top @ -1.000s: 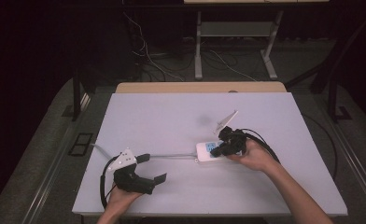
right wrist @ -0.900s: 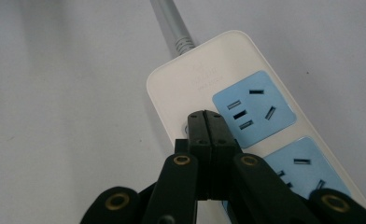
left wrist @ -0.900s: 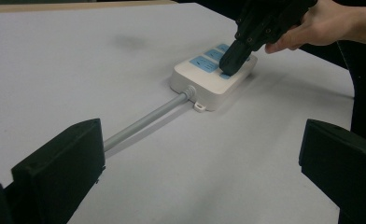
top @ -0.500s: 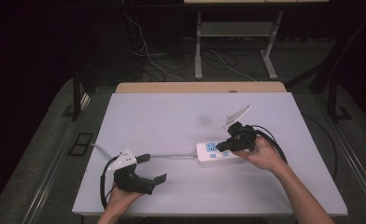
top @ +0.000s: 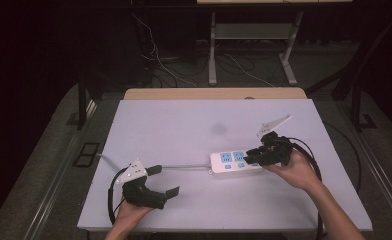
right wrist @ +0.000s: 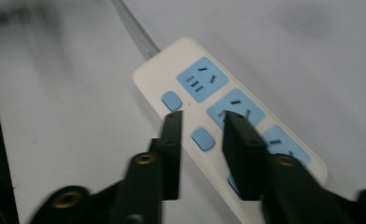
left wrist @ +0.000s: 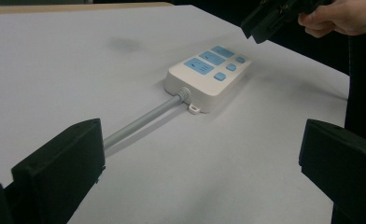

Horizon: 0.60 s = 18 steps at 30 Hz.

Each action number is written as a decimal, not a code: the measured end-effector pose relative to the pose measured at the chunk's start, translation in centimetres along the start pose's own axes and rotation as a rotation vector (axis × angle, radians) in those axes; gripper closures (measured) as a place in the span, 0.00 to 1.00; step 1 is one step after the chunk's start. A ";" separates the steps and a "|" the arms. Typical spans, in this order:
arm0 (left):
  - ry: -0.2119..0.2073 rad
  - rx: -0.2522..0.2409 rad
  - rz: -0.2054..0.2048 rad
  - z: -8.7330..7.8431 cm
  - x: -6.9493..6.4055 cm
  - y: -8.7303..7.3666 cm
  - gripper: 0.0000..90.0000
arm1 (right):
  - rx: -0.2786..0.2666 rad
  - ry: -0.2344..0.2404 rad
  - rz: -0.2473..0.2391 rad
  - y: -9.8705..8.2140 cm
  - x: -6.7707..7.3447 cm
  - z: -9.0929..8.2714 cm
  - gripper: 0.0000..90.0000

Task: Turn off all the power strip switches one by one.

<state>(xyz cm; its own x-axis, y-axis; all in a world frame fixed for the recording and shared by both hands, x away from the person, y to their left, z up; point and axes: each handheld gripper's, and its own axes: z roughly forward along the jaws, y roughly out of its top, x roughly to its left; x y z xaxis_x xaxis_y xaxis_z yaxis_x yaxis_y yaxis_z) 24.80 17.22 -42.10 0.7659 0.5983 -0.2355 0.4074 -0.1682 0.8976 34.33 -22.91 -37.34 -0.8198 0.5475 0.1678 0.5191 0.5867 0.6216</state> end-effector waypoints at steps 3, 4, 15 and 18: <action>0.000 -0.002 -0.001 0.0 0.0 0.0 0.00 | -0.037 -0.019 0.032 -0.8 0.0 -0.8 0.48; 0.000 -0.003 -0.002 0.0 0.0 0.0 0.00 | -0.053 -0.026 0.042 -1.1 -0.1 -1.1 0.43; 0.010 -0.002 -0.008 -0.2 0.2 0.0 0.00 | -0.157 -0.073 0.194 -4.3 0.3 -3.3 0.00; 0.014 0.000 -0.013 -0.2 0.3 0.0 0.00 | -0.190 -0.081 0.217 -5.5 0.7 -3.7 0.00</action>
<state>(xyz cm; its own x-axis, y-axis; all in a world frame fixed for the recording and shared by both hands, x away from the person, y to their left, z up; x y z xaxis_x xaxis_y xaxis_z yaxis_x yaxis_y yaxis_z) 24.90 17.51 -42.13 0.7534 0.6115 -0.2419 0.4176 -0.1606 0.8943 30.02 -27.95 -37.79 -0.6684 0.6985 0.2555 0.6194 0.3326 0.7111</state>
